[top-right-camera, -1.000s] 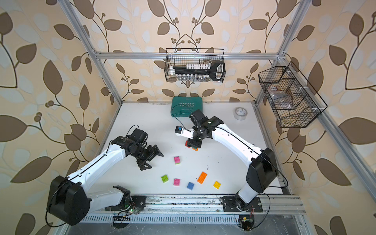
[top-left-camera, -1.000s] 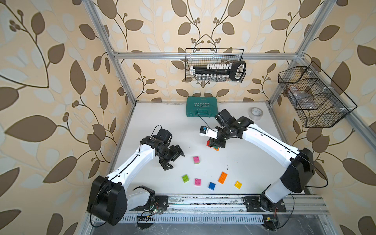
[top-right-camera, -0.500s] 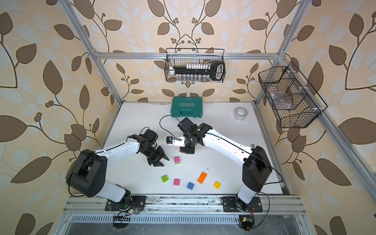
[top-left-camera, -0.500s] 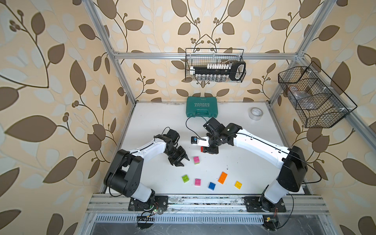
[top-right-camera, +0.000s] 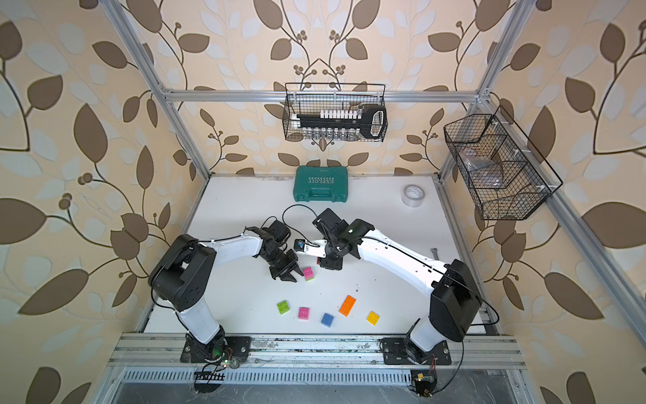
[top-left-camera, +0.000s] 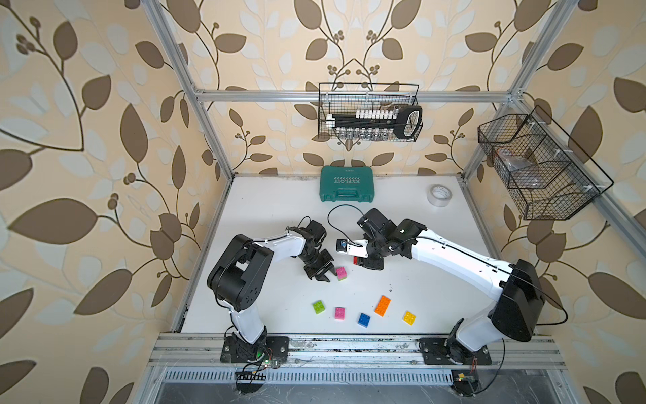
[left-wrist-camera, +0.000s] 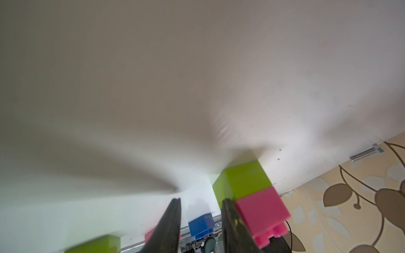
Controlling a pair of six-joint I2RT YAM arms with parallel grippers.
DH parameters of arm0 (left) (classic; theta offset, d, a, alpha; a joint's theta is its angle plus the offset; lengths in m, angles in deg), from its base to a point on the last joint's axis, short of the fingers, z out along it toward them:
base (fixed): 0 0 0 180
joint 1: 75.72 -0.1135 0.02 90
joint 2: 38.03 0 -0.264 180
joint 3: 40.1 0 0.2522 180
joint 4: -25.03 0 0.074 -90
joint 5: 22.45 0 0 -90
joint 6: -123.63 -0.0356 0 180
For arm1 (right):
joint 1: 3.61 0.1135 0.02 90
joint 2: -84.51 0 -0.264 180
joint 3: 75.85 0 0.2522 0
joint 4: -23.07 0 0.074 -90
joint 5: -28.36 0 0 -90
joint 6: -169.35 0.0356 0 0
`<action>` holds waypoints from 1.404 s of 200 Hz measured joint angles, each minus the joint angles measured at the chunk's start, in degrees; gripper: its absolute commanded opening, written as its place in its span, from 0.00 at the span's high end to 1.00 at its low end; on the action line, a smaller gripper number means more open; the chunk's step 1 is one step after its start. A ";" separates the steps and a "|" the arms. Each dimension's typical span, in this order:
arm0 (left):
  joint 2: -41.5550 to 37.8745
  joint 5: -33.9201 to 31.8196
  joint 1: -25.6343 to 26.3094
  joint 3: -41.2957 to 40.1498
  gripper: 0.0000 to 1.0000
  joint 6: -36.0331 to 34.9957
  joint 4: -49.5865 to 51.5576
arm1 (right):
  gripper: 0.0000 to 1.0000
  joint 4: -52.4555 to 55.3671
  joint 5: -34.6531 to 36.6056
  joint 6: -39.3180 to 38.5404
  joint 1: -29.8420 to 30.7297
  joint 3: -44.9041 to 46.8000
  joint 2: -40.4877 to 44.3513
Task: Assemble the letter r with lego
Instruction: Move the lego brick at the center of the board.
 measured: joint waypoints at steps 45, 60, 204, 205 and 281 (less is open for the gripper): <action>3.02 -0.96 1.66 3.74 0.63 -1.57 -0.70 | 1.00 0.15 0.02 -1.40 0.00 0.48 0.13; 3.21 -3.15 1.92 5.09 0.62 -2.71 0.39 | 1.00 0.22 0.04 -1.62 -0.04 0.48 0.13; 12.79 -5.16 5.33 18.60 0.60 -6.34 -1.01 | 1.00 0.37 2.78 0.26 -3.39 1.38 4.63; 12.83 -5.11 5.42 18.60 0.60 -6.38 -1.05 | 1.00 0.37 2.78 0.28 -3.41 1.40 4.63; 13.03 -1.14 9.20 17.49 0.62 -9.03 -1.84 | 1.00 0.46 3.43 1.20 -4.17 3.23 4.96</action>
